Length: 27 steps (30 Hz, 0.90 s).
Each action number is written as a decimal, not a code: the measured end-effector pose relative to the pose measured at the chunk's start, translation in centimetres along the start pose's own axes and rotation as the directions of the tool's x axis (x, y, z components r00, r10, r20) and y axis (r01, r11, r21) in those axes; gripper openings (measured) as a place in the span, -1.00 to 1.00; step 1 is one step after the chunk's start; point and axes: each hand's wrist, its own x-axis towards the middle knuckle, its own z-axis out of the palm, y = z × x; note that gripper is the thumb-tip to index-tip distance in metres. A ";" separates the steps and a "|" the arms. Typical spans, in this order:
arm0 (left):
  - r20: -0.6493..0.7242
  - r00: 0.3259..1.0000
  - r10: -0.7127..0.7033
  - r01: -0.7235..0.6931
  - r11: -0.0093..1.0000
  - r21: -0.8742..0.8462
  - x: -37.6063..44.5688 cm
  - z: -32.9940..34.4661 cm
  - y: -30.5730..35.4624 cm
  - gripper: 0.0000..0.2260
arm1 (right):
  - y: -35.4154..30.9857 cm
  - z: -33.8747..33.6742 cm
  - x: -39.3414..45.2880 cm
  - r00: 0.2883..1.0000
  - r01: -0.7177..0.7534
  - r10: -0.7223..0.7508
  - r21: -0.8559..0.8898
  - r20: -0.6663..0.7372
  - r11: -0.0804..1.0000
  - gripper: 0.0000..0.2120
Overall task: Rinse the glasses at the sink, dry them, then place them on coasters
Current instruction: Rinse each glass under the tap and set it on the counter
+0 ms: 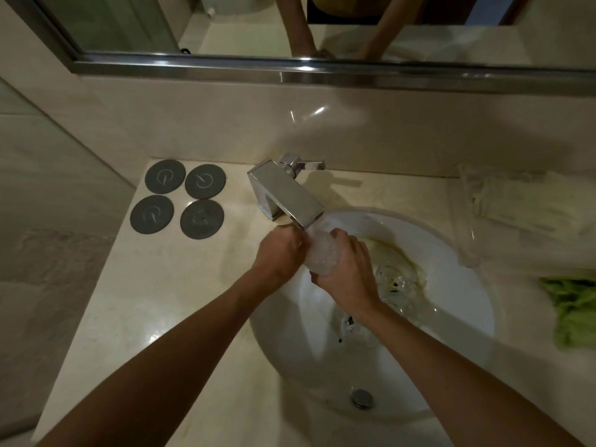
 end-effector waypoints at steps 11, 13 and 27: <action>0.399 0.844 -0.357 0.534 0.495 -0.686 -0.7 0.5 0.1 -0.75 | -1.8 1.2 -1.2 0.891 -0.454 0.379 0.531 0.251 0.715 -0.31; 0.382 0.833 -0.399 0.546 0.487 -0.682 -0.9 0.6 -0.5 -0.69 | -1.8 1.5 -1.6 0.847 -0.532 0.355 0.617 0.396 0.580 -0.42; 0.438 0.819 -0.370 0.565 0.652 -0.506 -1.9 0.8 -2.0 -0.70 | -2.5 1.4 -2.2 0.552 -0.822 0.390 0.561 0.737 0.103 -0.50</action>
